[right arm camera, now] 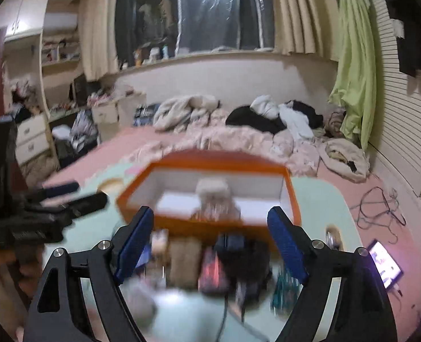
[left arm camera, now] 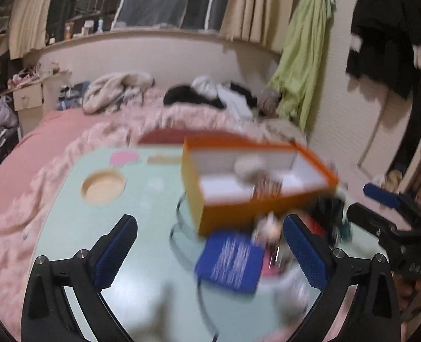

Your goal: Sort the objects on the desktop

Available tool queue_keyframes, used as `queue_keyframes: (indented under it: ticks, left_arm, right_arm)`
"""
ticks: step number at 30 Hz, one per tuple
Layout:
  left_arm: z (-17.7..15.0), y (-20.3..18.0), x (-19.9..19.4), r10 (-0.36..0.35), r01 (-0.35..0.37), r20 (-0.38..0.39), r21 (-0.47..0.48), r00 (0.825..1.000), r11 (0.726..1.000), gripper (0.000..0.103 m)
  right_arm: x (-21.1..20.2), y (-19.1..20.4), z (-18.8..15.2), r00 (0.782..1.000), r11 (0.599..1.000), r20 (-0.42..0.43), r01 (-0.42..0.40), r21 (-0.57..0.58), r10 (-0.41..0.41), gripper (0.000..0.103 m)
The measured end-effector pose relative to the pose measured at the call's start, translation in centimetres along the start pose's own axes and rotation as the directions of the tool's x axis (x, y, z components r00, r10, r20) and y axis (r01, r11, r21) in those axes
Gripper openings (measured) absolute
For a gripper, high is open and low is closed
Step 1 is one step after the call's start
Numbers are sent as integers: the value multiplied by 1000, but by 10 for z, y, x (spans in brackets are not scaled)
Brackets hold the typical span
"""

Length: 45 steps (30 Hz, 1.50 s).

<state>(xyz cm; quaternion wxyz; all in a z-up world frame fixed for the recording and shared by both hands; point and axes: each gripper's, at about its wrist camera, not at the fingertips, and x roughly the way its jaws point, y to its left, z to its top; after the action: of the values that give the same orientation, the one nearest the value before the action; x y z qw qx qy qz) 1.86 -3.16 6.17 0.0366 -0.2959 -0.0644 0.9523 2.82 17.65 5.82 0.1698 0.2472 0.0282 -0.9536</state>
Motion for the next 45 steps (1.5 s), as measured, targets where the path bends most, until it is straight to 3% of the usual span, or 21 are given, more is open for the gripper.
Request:
queue_keyframes:
  ticks: [5,7,9,12,45]
  left_arm:
    - [-47,5,16,76,-63,-165,82,983,995,102]
    - [-56,1,26,113,-88,-197,130,974,988,103]
    - [-57,-1,25,110,-85,-188,134,976,987,103]
    - [-55,1,24,110,-86,-184,132,977,987,103]
    - [-52,2,22,103,-80,-177,132,979,988,103]
  right_arm:
    - [2,-10,-58,990,999,-129,47,-17,-48,82]
    - [9,-15,-77,982,998,-177,70,-3,-70,82]
    - [15,-18,-94,974,994,-200,105,4,-103,94]
    - [19,-23,-93,969,993,-219,119,19,-112,102]
    - [15,-22,-95,976,997,-203,82,1,-80,102]
